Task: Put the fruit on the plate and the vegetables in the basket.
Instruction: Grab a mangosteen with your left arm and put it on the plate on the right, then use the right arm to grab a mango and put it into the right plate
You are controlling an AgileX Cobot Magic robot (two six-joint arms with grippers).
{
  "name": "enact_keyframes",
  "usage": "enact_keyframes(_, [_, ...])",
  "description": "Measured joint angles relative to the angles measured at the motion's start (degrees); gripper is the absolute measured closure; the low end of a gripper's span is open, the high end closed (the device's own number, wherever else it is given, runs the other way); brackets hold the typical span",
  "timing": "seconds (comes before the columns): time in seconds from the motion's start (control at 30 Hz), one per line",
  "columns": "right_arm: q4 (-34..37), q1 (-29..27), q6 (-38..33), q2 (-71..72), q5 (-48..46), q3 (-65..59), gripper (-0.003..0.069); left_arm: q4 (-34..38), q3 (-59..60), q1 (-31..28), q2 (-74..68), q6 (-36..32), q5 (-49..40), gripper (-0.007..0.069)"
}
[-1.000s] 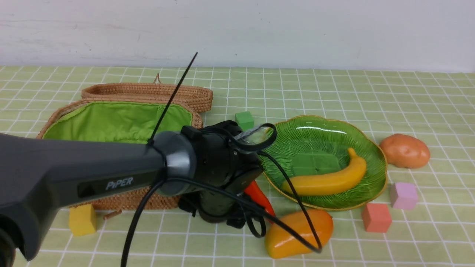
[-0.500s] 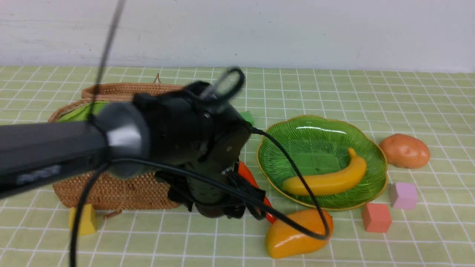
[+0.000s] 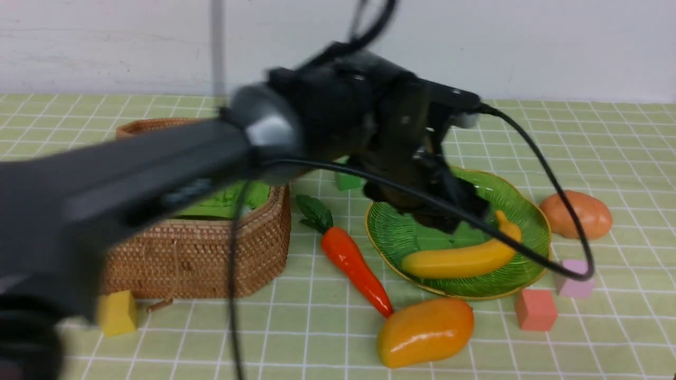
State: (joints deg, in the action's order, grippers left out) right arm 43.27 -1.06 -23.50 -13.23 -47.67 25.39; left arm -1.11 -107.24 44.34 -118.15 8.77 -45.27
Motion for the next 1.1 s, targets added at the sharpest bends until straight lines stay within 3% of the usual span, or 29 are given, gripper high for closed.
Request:
enact_keyframes(0.27, [0.0,0.0,0.0,0.0,-0.82,0.0,0.0564,0.8,-14.53,0.0,-14.14,-2.23,-6.51,0.0117])
enact_keyframes(0.5, [0.0,0.0,0.0,0.0,-1.29,0.0,0.0564,-0.42,-15.77,0.0,-14.24,-2.64,-5.6,-0.002])
enact_keyframes(0.73, [0.0,0.0,-0.05,0.0,-1.29,0.0,0.0564,-1.07,-15.82,0.0,-11.15,-2.58,-6.98,-0.0022])
enact_keyframes(0.87, [0.0,0.0,-0.05,0.0,-1.29,0.0,0.0564,-1.12,-15.82,0.0,-7.95,-2.52,-11.54,0.0061])
enact_keyframes(1.1, [0.0,0.0,0.0,-0.74,-1.73,0.42,0.0564,-1.24,-15.89,0.0,4.54,-2.46,-22.44,0.0502])
